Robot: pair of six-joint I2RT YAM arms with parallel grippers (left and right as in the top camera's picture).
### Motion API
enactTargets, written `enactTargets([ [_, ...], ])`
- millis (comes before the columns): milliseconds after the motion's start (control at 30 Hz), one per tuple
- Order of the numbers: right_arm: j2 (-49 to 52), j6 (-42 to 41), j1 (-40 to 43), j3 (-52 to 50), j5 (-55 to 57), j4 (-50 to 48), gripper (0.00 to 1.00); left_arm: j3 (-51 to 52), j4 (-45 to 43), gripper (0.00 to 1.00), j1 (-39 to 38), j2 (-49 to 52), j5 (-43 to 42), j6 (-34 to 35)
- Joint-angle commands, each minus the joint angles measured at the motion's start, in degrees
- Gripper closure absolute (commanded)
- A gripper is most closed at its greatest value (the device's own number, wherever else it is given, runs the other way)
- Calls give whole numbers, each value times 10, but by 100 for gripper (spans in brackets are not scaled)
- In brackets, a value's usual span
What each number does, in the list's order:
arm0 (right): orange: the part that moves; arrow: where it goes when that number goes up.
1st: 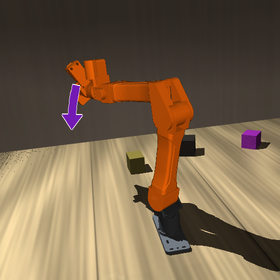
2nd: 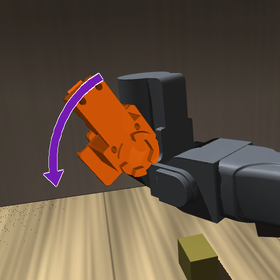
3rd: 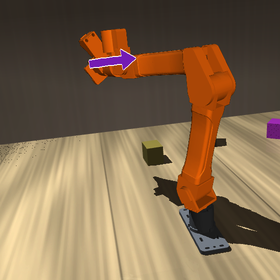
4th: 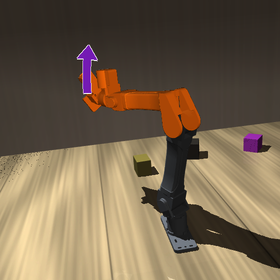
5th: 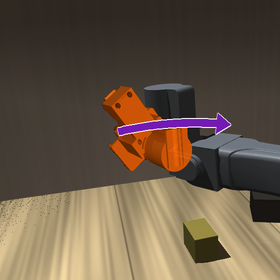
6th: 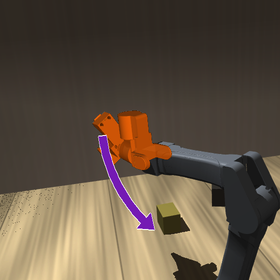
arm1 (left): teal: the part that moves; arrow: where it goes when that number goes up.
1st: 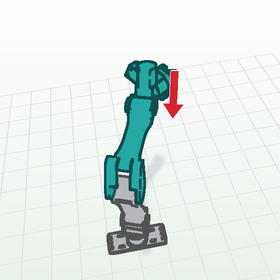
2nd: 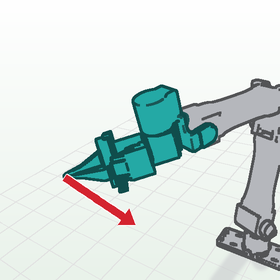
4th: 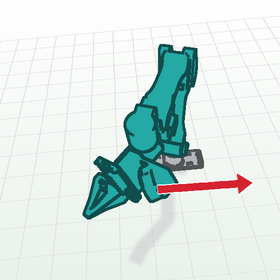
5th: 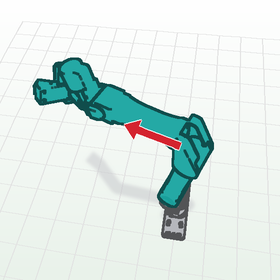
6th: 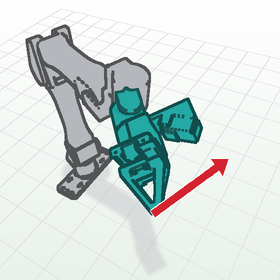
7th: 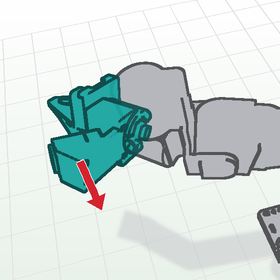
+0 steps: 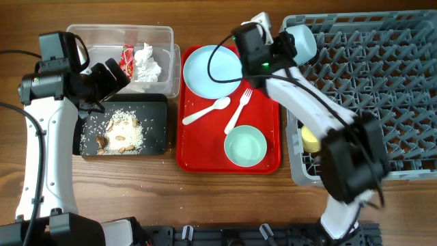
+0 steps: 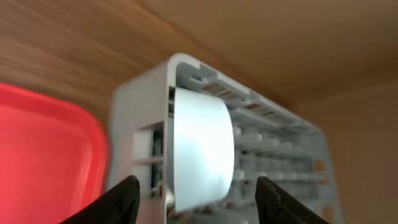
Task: Sort waste into correct bins and load items into the dishwasher rack
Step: 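Set the blue bowl upright in the rack's back corner, release, then reach the right gripper to the mint-green bowl and grasp its rim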
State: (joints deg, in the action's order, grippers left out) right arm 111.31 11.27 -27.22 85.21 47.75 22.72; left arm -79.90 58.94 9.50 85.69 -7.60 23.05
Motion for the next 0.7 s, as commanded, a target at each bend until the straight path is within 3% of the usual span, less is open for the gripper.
enactTargets([
  [0,-119,-114,1,4,-255,80,39,-8,-2,0,3,-3,-7,-3],
  [167,-166,-166,1,4,-501,254,39,-8,-2,0,3,-3,-7,-3],
  [300,-156,-167,1,-21,-558,337,42,-8,-2,0,3,-3,-7,-3],
  [533,-151,-174,1,-132,-565,337,42,-8,-2,0,3,-3,-7,-3],
  [667,-151,-177,1,-188,-599,305,48,-8,-2,0,3,-3,-7,-3],
])
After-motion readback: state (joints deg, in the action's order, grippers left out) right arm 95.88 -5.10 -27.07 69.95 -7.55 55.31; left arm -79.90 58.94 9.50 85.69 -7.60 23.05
